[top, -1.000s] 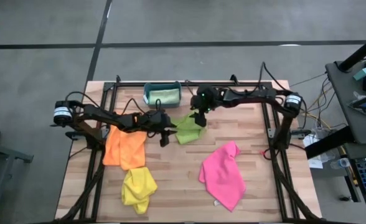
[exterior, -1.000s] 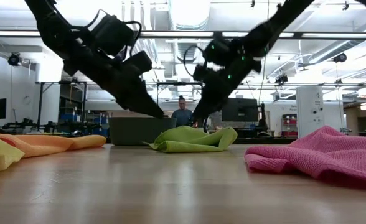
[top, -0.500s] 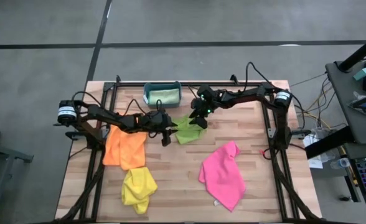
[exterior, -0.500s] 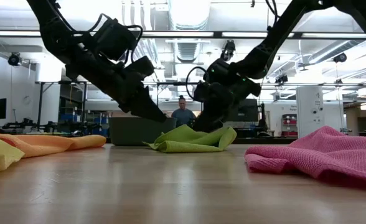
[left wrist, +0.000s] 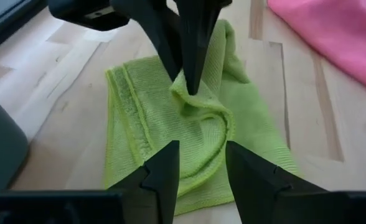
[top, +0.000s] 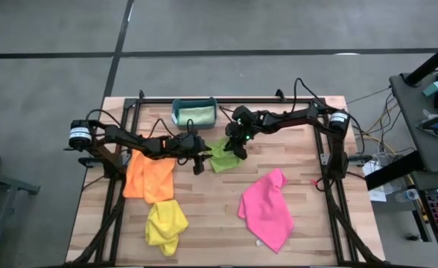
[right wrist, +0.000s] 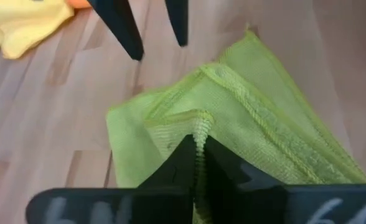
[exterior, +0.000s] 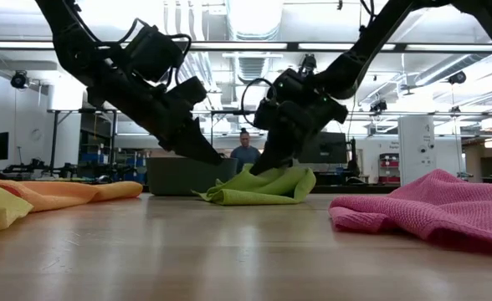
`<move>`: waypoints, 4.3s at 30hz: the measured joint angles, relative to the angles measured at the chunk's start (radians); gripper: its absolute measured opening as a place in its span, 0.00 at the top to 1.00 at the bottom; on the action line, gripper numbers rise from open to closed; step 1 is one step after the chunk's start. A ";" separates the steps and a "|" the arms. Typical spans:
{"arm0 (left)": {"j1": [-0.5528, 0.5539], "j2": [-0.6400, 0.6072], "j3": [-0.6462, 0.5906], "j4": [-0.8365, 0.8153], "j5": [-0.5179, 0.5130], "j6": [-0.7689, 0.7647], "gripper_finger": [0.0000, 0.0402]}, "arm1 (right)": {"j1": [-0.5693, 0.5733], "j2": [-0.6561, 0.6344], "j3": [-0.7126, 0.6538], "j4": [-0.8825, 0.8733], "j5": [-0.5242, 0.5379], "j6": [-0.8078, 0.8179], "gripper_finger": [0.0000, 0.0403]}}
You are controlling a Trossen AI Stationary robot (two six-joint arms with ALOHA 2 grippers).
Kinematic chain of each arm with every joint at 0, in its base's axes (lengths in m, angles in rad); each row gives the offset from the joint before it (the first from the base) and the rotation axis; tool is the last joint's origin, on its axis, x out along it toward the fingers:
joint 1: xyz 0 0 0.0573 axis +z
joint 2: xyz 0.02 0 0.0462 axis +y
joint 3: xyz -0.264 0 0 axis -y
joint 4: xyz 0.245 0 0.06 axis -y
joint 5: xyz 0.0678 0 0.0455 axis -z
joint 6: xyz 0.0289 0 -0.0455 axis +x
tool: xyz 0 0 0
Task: Fold microfiber towels
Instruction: Fold the green towel
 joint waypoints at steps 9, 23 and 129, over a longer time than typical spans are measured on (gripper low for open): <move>-0.005 0.009 0.001 0.019 -0.002 0.126 0.46 | 0.018 -0.088 -0.004 -0.005 0.025 0.022 0.98; -0.006 0.171 0.010 0.120 -0.133 0.214 0.45 | 0.059 -0.106 -0.003 -0.035 0.078 0.032 0.98; -0.068 0.135 0.021 -0.019 -0.183 0.126 0.63 | 0.282 -0.198 -0.164 -0.250 0.496 0.091 0.74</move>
